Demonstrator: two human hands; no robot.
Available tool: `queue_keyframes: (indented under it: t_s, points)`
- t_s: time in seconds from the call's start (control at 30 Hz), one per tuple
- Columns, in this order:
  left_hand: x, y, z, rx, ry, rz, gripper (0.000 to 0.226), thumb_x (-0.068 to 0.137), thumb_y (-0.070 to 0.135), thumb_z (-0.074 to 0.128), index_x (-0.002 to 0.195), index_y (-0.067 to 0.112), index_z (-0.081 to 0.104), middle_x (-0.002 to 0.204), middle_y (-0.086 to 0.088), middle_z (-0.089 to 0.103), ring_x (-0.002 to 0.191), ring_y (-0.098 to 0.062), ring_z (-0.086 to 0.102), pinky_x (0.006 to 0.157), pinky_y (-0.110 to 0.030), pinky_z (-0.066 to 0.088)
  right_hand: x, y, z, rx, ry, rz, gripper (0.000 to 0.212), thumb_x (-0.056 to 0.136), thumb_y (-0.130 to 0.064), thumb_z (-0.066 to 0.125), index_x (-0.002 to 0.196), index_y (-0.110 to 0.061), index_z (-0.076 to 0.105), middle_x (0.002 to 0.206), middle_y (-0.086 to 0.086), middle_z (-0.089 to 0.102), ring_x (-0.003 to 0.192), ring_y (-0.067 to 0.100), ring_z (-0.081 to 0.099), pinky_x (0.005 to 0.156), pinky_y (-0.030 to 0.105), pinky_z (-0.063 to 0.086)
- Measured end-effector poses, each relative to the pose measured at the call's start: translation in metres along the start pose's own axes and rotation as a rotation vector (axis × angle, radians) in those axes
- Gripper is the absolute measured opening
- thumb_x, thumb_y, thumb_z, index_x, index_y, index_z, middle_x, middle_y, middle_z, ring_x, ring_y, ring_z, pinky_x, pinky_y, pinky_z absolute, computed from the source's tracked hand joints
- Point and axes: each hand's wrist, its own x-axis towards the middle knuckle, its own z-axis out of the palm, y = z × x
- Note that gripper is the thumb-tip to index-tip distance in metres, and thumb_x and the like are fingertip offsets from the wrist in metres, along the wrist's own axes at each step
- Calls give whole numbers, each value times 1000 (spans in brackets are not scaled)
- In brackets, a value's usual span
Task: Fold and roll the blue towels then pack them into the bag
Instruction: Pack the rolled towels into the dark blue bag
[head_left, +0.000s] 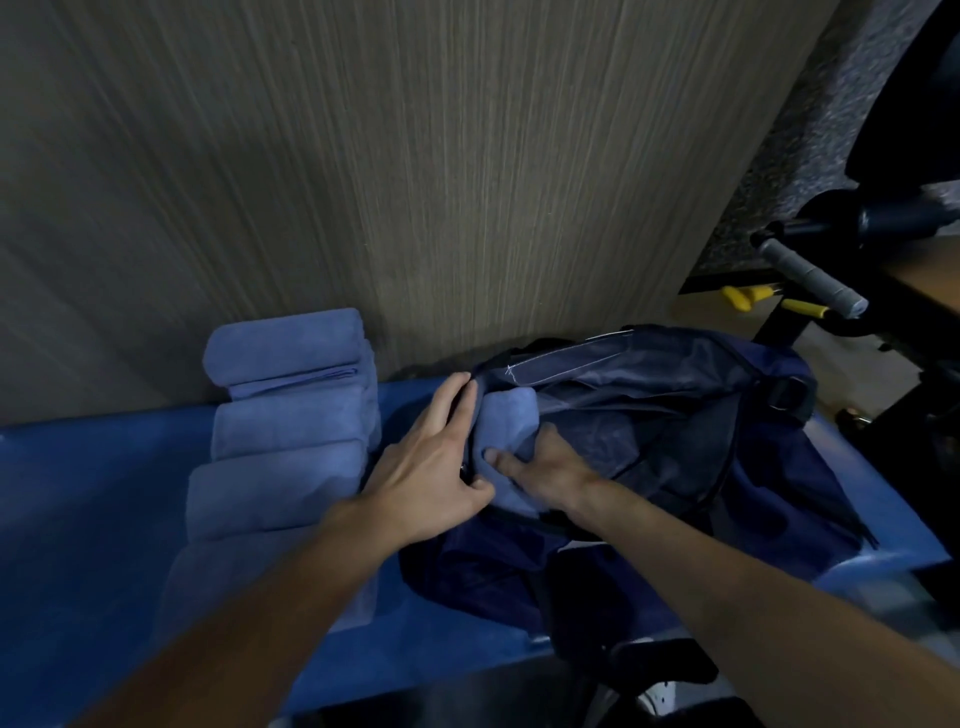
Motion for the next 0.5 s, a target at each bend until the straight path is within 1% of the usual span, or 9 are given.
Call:
queue_keyframes:
  t_s: [0.07,0.1,0.13,0.2,0.23,0.27,0.4,0.43,0.5]
  points:
    - [0,-4,0,51,-44,14,106,78,50,61,154,28,-11,152,27,-27,140,-12,30,94,-33,50,3,2,-6,-7,-29,15,94,74,-53,76,140,-6,28,134,3,50,121,20,50,101,32,44]
    - [1,-6,-1,64,-70,27,110,76,55,61,153,28,-13,151,27,-29,144,-12,24,99,-35,48,3,4,-10,-18,-58,17,100,71,-56,78,142,-7,27,138,3,49,124,20,48,104,34,43]
    - [2,-8,-1,64,-101,36,115,74,61,62,153,28,-14,151,27,-30,145,-11,19,103,-37,45,3,7,-12,-78,-84,25,103,69,-60,77,143,-8,28,139,3,48,126,20,47,105,35,42]
    - [4,-13,0,46,-158,52,123,69,70,64,152,29,-16,149,28,-32,146,-10,14,108,-40,41,2,14,-12,-281,-72,25,106,63,-75,69,140,-12,33,141,3,47,128,22,46,106,39,39]
    - [4,-15,1,47,-173,57,125,68,72,65,152,29,-17,149,28,-32,146,-10,14,108,-41,40,2,17,-11,-374,-50,27,108,59,-83,63,138,-15,35,141,2,47,129,23,45,107,42,36]
    - [4,-16,1,54,-180,58,126,68,72,66,152,30,-18,150,27,-32,146,-11,14,108,-42,41,1,16,-10,-426,-34,27,107,59,-86,60,137,-17,37,142,1,47,131,24,44,108,44,33]
    - [0,-14,1,83,-169,59,123,72,68,67,151,31,-19,151,26,-32,148,-10,9,108,-43,41,-4,10,-15,-509,-5,24,97,65,-85,55,134,-19,40,141,0,48,132,24,42,105,46,26]
    - [-2,-13,0,85,-164,64,122,73,68,67,152,30,-18,151,26,-32,148,-9,9,108,-43,41,-4,11,-17,-505,5,24,97,63,-87,54,132,-20,42,138,-1,50,130,24,44,104,46,26]
    - [-4,-11,-4,82,-152,80,120,74,68,66,153,29,-15,151,27,-31,147,-8,10,109,-39,40,-11,9,-21,-448,37,3,101,54,-93,52,126,-23,47,131,-4,55,124,22,49,104,45,31]
